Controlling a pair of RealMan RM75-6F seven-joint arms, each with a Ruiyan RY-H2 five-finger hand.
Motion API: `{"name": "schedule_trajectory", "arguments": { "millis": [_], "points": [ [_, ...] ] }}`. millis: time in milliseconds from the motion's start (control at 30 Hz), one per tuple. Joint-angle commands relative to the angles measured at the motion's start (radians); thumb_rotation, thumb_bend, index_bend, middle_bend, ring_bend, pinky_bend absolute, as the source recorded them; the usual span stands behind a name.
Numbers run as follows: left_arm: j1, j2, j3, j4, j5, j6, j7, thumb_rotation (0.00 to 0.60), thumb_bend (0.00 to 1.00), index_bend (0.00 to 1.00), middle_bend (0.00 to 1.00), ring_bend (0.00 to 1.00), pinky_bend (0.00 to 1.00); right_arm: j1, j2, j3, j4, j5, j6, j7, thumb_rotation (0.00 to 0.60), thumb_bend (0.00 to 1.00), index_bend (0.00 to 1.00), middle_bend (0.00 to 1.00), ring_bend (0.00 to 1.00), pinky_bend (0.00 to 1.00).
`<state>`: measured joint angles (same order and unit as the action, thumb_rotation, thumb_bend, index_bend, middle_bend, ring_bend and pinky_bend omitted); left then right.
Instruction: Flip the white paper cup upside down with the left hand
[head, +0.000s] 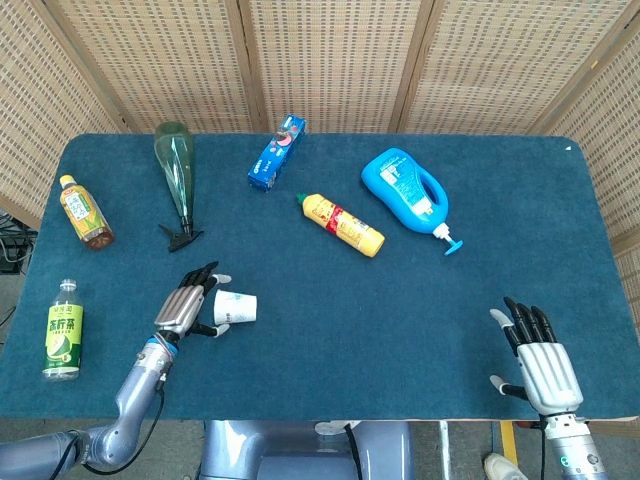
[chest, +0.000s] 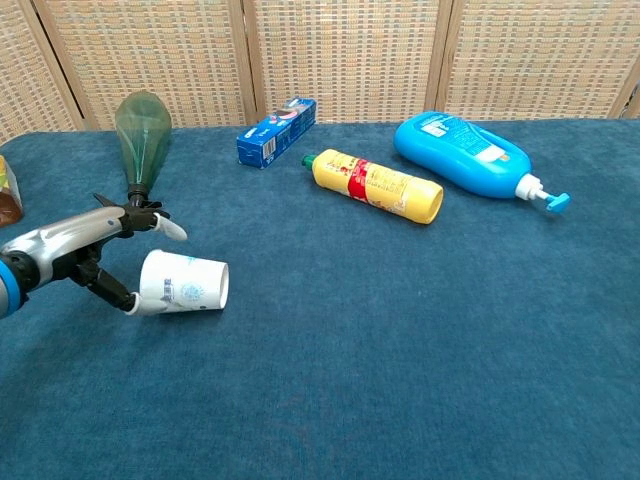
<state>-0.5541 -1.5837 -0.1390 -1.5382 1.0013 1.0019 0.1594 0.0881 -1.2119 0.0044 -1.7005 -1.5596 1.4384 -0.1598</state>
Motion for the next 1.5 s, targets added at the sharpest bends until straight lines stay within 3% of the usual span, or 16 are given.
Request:
{"name": "schedule_trajectory", "arguments": {
  "millis": [33, 167, 333, 533, 767, 1167, 1500],
  "points": [
    [-0.004, 0.03, 0.002, -0.031, -0.016, -0.01, 0.029, 0.592, 0.19, 0.12, 0.0, 0.0, 0.0, -0.001, 0.0, -0.001, -0.001, -0.001, 0.002, 0.0, 0.6, 0.08, 0.0, 0.0, 0.0, 0.0],
    [-0.012, 0.052, -0.006, -0.075, -0.036, -0.002, 0.065, 0.584, 0.19, 0.11, 0.0, 0.0, 0.0, -0.002, 0.001, 0.0, -0.003, -0.002, 0.005, 0.001, 0.6, 0.08, 0.0, 0.0, 0.0, 0.0],
    [-0.036, 0.067, -0.015, -0.135, -0.089, 0.028, 0.174, 0.582, 0.21, 0.16, 0.0, 0.0, 0.0, -0.001, 0.003, 0.001, -0.004, -0.001, 0.004, 0.005, 0.6, 0.08, 0.0, 0.0, 0.0, 0.0],
    [-0.09, 0.077, -0.028, -0.229, -0.257, 0.066, 0.36, 0.583, 0.23, 0.21, 0.0, 0.0, 0.0, -0.002, 0.008, 0.003, -0.007, -0.001, 0.008, 0.014, 0.6, 0.08, 0.0, 0.0, 0.0, 0.0],
    [-0.151, 0.04, -0.034, -0.263, -0.366, 0.139, 0.512, 0.582, 0.23, 0.23, 0.0, 0.0, 0.0, -0.002, 0.013, 0.002, -0.013, -0.003, 0.007, 0.022, 0.6, 0.08, 0.0, 0.0, 0.0, 0.0],
    [-0.246, -0.074, -0.028, -0.235, -0.449, 0.23, 0.687, 0.584, 0.24, 0.25, 0.0, 0.0, 0.0, -0.002, 0.024, -0.001, -0.023, -0.004, 0.004, 0.046, 0.6, 0.08, 0.0, 0.0, 0.0, 0.0],
    [-0.261, -0.155, 0.0, -0.167, -0.409, 0.314, 0.751, 0.59, 0.25, 0.27, 0.0, 0.0, 0.0, -0.003, 0.032, -0.003, -0.029, -0.01, 0.007, 0.061, 0.6, 0.08, 0.0, 0.0, 0.0, 0.0]
  ]
}}
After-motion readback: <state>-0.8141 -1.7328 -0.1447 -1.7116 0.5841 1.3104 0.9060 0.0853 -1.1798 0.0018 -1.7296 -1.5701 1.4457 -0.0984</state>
